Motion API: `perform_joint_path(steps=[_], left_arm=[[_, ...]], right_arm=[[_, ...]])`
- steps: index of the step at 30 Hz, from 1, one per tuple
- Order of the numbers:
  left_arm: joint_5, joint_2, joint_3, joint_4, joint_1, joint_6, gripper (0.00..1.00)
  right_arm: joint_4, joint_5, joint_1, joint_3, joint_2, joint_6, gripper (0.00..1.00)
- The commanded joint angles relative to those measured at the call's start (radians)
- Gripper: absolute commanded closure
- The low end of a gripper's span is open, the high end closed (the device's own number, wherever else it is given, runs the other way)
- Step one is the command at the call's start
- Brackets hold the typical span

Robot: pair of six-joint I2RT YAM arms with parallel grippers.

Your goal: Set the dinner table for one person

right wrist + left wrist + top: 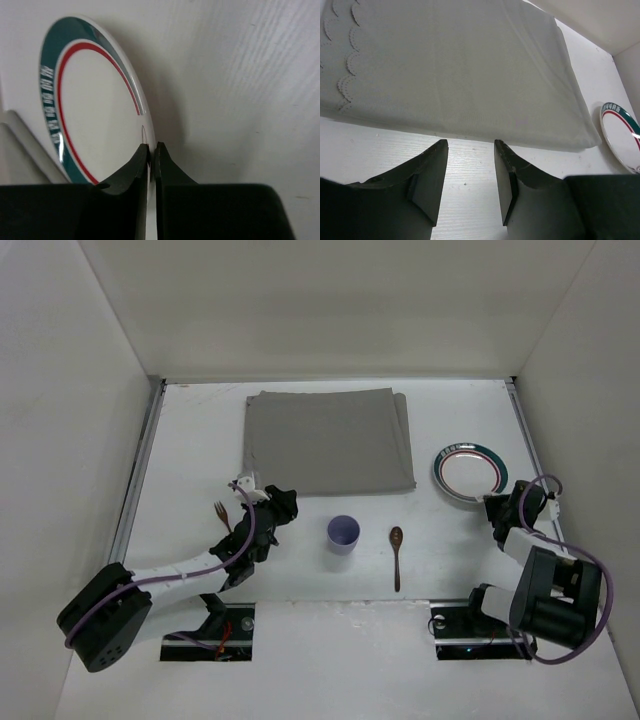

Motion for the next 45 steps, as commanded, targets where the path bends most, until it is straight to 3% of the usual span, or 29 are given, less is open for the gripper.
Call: perform_joint_path(steps=[1, 7, 12, 18, 20, 23, 27, 39, 45], left_arm=[[-0.025, -0.011, -0.014, 0.07, 0.003, 0.003, 0.6], [-0.015, 0.041, -0.004, 0.087, -0.003, 0.001, 0.61], [-0.009, 0.066, -0.001, 0.107, -0.005, 0.0, 0.61], [-0.041, 0.02, -0.027, 0.11, 0.012, -0.011, 0.64], [-0.044, 0.011, -0.027, 0.101, 0.012, 0.0, 0.74], [-0.032, 0.012, -0.017, 0.082, 0.011, 0.004, 0.84], [-0.03, 0.028, -0.012, 0.073, 0.012, -0.002, 0.84], [-0.03, 0.058, -0.011, 0.079, 0.02, -0.013, 0.79], [-0.03, 0.048, -0.015, 0.075, 0.027, -0.017, 0.79]], right_arm=[[0.112, -0.018, -0.006, -0.042, -0.033, 0.041, 0.97], [0.044, 0.057, 0.104, 0.006, -0.39, 0.018, 0.97], [0.012, 0.134, 0.313, 0.137, -0.444, -0.013, 0.96], [0.116, 0.117, 0.629, 0.378, -0.039, -0.005, 0.96], [0.159, 0.084, 0.707, 0.472, 0.119, 0.001, 0.96], [0.201, 0.012, 0.764, 0.613, 0.337, 0.018, 0.96], [0.199, -0.039, 0.798, 0.742, 0.519, 0.063, 0.96], [0.121, -0.018, 0.844, 0.905, 0.737, 0.089, 0.94], [0.112, 0.025, 0.86, 0.868, 0.734, 0.116, 0.82]])
